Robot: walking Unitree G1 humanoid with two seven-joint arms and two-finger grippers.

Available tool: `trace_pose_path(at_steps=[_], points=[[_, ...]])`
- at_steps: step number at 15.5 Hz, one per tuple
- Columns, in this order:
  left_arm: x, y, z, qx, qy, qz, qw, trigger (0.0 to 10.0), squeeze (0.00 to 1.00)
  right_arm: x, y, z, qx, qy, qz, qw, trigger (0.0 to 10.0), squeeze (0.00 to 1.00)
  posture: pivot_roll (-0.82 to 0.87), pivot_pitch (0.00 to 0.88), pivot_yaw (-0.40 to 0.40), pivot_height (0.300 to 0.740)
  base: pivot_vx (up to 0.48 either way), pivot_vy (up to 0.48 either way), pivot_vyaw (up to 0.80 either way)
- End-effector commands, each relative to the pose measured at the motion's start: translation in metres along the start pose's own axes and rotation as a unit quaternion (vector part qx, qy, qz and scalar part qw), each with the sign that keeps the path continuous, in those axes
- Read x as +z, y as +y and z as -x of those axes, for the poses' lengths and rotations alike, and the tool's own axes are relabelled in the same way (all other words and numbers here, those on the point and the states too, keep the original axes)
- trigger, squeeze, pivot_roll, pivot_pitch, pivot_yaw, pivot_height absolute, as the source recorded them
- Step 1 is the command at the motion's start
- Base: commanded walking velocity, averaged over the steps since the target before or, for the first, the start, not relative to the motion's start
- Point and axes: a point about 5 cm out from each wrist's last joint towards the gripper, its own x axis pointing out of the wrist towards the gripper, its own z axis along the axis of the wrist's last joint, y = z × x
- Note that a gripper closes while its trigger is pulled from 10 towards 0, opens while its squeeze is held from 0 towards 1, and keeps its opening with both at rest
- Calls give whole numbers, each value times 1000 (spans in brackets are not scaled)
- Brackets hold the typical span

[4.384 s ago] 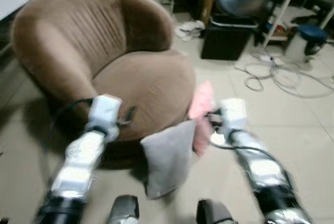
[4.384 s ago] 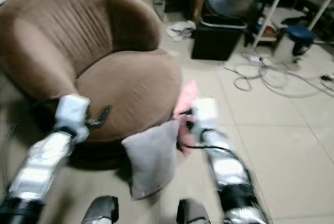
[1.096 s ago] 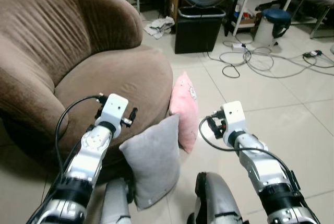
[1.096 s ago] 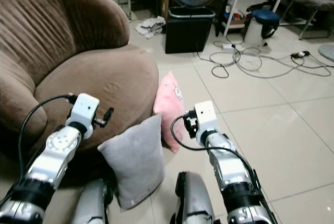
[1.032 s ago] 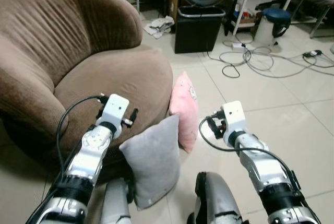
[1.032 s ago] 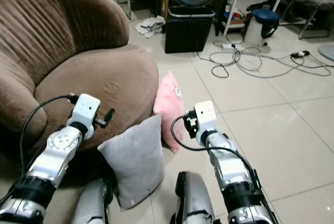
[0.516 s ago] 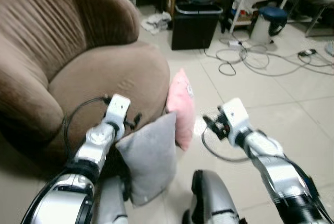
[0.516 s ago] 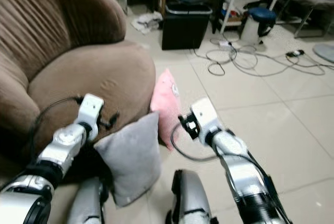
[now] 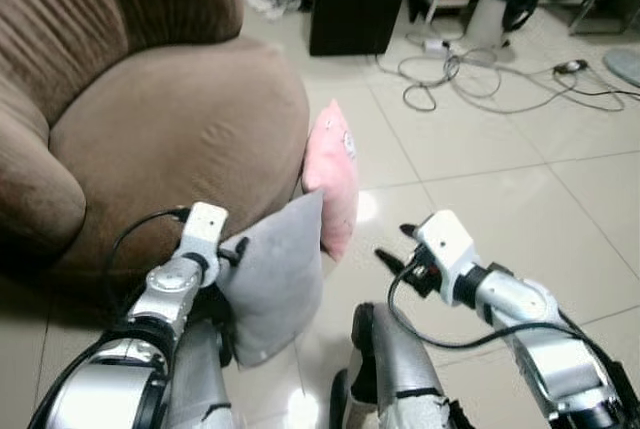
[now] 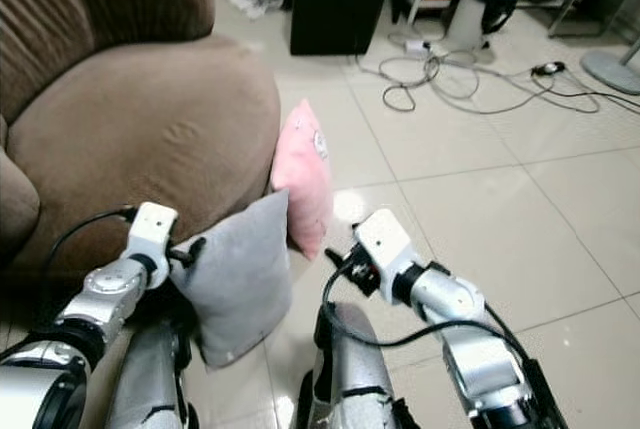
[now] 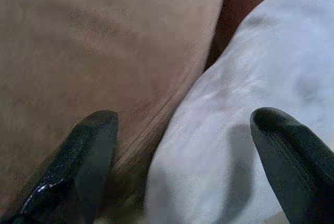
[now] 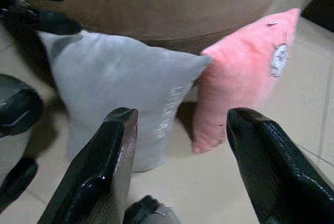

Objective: Move the pillow to the sofa from floor

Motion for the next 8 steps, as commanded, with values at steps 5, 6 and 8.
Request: trace_pose_path(at_steps=[5, 6, 8], points=[[-25, -2, 7, 24, 14, -39, 999, 10000, 1000, 2, 18, 14, 47, 6, 7, 999, 10000, 0, -84, 191, -147, 557, 0, 0, 0], [-26, -4, 8, 34, 13, -46, 998, 10000, 1000, 3, 21, 16, 55, 7, 11, 998, 10000, 0, -89, 193, -148, 557, 0, 0, 0], [-29, -11, 7, 25, 16, -44, 999, 10000, 902, -1, 24, 21, 64, 20, 20, 998, 10000, 0, -97, 195, -146, 557, 0, 0, 0]])
